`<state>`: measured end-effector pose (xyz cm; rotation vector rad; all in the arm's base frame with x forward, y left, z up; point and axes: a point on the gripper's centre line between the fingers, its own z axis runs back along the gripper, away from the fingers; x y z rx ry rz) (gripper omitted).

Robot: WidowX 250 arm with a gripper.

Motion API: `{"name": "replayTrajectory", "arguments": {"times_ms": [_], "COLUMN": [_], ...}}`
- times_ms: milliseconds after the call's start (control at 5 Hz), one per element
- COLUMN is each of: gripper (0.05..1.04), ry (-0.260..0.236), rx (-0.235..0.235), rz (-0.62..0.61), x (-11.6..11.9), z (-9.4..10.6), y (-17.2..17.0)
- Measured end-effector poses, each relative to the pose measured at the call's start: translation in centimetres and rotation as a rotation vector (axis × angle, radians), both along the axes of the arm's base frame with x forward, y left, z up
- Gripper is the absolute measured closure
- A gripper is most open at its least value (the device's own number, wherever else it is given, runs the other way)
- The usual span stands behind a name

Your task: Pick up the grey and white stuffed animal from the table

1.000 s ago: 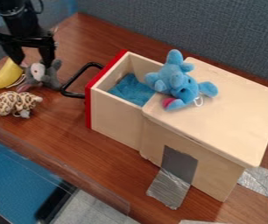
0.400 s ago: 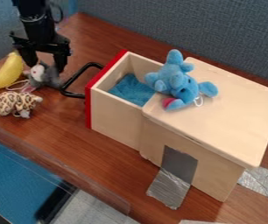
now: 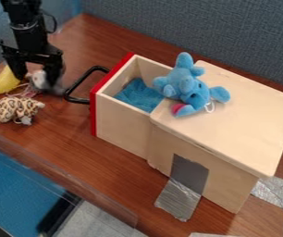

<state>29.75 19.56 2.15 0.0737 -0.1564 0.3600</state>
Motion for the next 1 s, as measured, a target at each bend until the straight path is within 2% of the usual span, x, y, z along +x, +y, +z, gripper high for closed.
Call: {"name": "replayTrajectory", "arguments": {"times_ms": [200, 400, 600, 800, 1000], "gripper": [0.394, 0.613, 0.738, 0.786, 0.797], "ry": [0.037, 0.014, -0.061, -0.169, -0.234], "rx": [0.025, 0.012, 0.006, 0.017, 0.034], "rz": [-0.027, -0.011, 0.066, 0.185, 0.216], "x": [-0.7, -0.5, -0.3, -0.2, -0.1], "z": [-0.4, -0.1, 2.0, 6.3, 9.9], "y": [-0.6, -0.7, -0.4, -0.2, -1.3]}}
